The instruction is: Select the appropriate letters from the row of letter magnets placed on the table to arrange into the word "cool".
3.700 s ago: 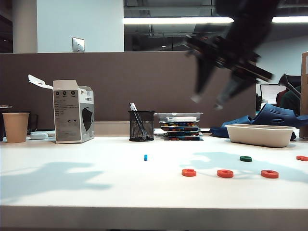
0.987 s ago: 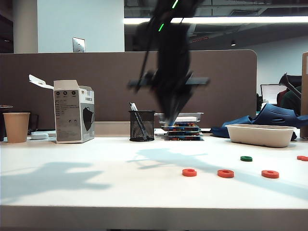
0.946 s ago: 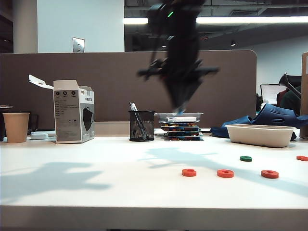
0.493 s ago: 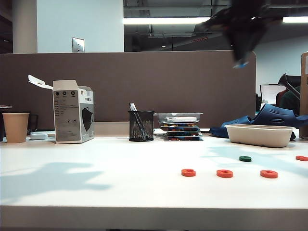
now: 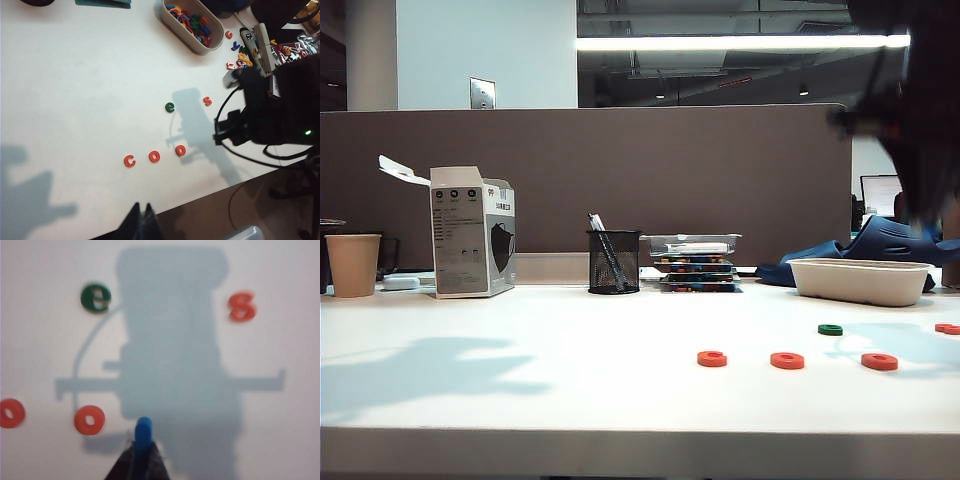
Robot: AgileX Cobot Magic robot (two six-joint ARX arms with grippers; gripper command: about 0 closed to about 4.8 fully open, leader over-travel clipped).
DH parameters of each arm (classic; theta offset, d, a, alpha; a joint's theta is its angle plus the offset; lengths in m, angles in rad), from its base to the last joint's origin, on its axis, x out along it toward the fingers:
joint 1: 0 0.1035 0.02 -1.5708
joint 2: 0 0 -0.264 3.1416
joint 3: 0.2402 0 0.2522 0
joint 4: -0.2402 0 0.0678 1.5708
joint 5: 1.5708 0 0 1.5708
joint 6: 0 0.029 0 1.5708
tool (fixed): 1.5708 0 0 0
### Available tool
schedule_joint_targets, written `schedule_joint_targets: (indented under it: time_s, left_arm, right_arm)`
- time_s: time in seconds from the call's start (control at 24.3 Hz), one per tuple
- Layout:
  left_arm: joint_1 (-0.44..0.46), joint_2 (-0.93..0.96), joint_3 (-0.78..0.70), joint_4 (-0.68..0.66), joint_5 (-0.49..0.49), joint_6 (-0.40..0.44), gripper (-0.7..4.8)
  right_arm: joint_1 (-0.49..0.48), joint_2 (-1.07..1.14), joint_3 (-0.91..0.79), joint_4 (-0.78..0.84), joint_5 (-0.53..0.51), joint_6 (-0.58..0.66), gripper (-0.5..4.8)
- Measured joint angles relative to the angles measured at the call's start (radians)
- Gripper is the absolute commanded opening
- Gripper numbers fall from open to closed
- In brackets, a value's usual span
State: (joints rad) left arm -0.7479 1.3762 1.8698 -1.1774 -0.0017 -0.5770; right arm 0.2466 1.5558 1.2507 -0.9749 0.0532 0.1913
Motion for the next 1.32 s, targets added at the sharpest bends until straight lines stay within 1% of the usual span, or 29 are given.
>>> schedule_joint_targets:
  time_s: [0.08,0.12,0.25,0.37,0.45,0.7,0.74,0.78,0.82,0.86,0.9,1.07,1.11,1.19,1.32]
  left_arm:
    - [0.0,0.0,0.0,0.0,0.0,0.0,-0.04]
    - [0.0,0.0,0.0,0.0,0.0,0.0,-0.04]
    - [0.0,0.0,0.0,0.0,0.0,0.0,-0.04]
    - [0.0,0.0,0.0,0.0,0.0,0.0,-0.04]
    - [0.0,0.0,0.0,0.0,0.0,0.0,-0.04]
    - [0.0,0.0,0.0,0.0,0.0,0.0,-0.04]
    - [0.0,0.0,0.0,0.0,0.0,0.0,-0.04]
    - [0.0,0.0,0.0,0.0,0.0,0.0,-0.04]
    - [0.0,0.0,0.0,0.0,0.0,0.0,-0.04]
    - [0.0,0.0,0.0,0.0,0.0,0.0,-0.05]
    - [0.0,0.0,0.0,0.0,0.0,0.0,-0.04]
    - [0.0,0.0,0.0,0.0,0.0,0.0,-0.04]
    - [0.0,0.0,0.0,0.0,0.0,0.0,-0.04]
    - [0.0,0.0,0.0,0.0,0.0,0.0,-0.04]
    - [0.0,0.0,0.0,0.0,0.0,0.0,-0.04]
  right_arm:
    - [0.0,-0.004,-0.063,0.051,-0.004,0.002,-0.05]
    - [0.0,-0.004,-0.134,0.104,-0.007,0.003,-0.05]
    - [0.0,0.0,-0.216,0.172,-0.026,0.012,-0.05]
    - [-0.007,0.001,-0.293,0.286,-0.029,0.013,-0.05]
    - [-0.007,0.014,-0.307,0.321,-0.029,0.013,-0.05]
    - [-0.007,0.056,-0.303,0.332,-0.027,0.011,-0.05]
    - [-0.007,0.056,-0.303,0.332,-0.027,0.011,0.03]
    - [-0.007,0.056,-0.303,0.331,-0.027,0.011,0.21]
    - [-0.007,0.056,-0.303,0.33,-0.028,0.011,0.52]
    - [-0.007,0.056,-0.303,0.328,-0.027,0.01,0.98]
    - [-0.007,0.056,-0.303,0.325,-0.027,0.009,1.27]
    - [-0.006,0.056,-0.303,0.311,-0.026,0.016,1.33]
    - [-0.007,0.056,-0.303,0.307,-0.027,0.017,1.42]
    - [-0.008,0.055,-0.301,0.305,-0.027,0.016,1.78]
    - [-0.007,0.055,-0.296,0.291,-0.027,0.017,1.82]
